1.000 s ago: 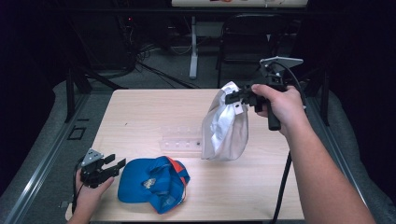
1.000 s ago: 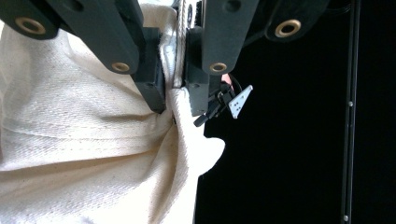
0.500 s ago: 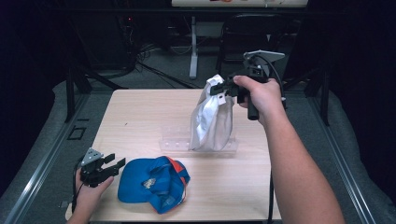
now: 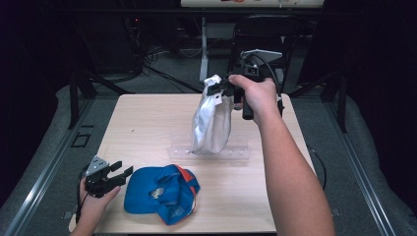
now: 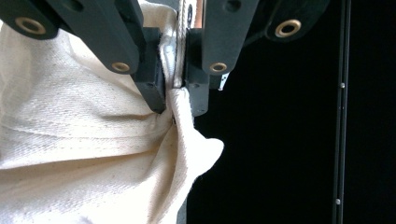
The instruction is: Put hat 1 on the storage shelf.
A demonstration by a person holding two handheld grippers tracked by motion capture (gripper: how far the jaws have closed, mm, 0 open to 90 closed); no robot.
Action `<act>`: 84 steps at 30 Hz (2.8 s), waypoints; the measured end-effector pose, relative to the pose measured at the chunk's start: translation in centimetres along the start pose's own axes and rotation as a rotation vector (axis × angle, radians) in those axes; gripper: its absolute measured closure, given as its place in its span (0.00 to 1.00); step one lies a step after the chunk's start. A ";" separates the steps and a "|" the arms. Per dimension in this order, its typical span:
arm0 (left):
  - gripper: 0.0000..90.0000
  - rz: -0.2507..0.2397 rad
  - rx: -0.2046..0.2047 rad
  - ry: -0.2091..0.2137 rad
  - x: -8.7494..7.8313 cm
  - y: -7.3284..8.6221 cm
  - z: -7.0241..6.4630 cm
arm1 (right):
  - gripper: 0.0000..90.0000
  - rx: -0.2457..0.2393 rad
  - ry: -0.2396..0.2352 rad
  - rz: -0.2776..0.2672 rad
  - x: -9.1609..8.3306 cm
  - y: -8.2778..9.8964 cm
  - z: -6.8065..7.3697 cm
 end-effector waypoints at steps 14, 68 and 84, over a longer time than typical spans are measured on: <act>0.48 -0.083 0.081 0.012 -0.1 -1.6 -2.3 | 0.90 -0.018 0.042 0.034 3.8 -1.3 0.3; 0.81 0.038 0.385 0.146 9.4 -10.6 -15.9 | 0.90 0.000 0.032 -0.014 5.8 -1.5 0.8; 0.92 0.031 0.361 0.181 8.3 -10.4 -13.4 | 0.88 -0.031 0.047 0.009 6.6 -0.8 0.3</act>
Point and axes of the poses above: each handheld gripper's, and its own axes: x roughly forward along the jaws, y roughly out of its underside, z roughly to its left, the point moved 6 cm from there along x, roughly forward along the jaws, and after that the axes turned 10 degrees about y, right-handed, at the moved point
